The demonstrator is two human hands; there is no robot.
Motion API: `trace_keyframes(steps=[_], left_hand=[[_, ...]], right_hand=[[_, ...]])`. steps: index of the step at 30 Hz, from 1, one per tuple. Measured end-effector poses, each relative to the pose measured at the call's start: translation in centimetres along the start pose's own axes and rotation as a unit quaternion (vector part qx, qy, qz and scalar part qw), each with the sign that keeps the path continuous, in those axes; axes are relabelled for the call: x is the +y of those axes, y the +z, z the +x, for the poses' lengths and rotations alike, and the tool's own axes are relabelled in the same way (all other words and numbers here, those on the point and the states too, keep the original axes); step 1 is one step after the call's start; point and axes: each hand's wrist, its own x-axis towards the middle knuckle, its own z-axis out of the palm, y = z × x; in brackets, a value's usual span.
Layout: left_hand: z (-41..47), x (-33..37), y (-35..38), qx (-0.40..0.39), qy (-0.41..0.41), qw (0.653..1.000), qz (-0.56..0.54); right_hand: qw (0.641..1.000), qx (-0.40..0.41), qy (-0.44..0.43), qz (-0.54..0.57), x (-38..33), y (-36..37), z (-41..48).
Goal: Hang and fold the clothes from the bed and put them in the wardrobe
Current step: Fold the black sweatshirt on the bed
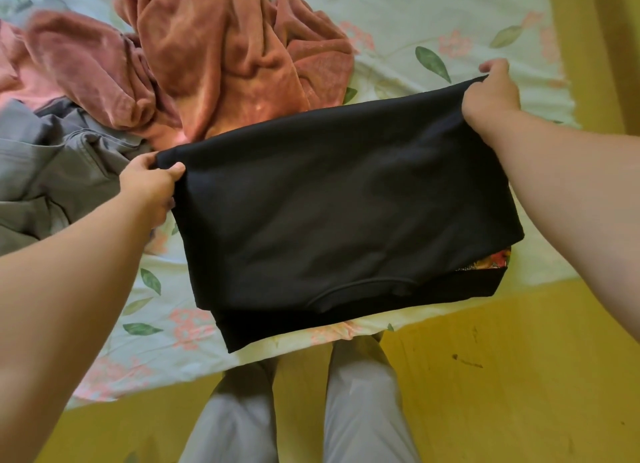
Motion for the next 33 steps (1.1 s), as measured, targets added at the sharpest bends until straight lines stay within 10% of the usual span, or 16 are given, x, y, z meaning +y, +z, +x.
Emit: trace_keyframes(steps=[11, 22, 27, 33], left_hand=[[0.0, 2.0, 0.5, 0.092, 0.080, 0.977, 0.175], [0.5, 8.2, 1.5, -0.140, 0.238, 0.712, 0.645], [0.9, 7.9, 0.0, -0.178, 0.282, 0.698, 0.633], [0.8, 7.0, -0.6, -0.170, 0.325, 0.686, 0.628]], right_hand=[[0.994, -0.060, -0.044, -0.083, 1.3, -0.7, 0.2], [0.883, -0.077, -0.189, -0.422, -3.0, -2.3, 0.0], [0.885, -0.070, -0.208, -0.411, -2.9, -2.3, -0.2], [0.797, -0.095, -0.262, -0.536, -2.7, -2.2, -0.7]])
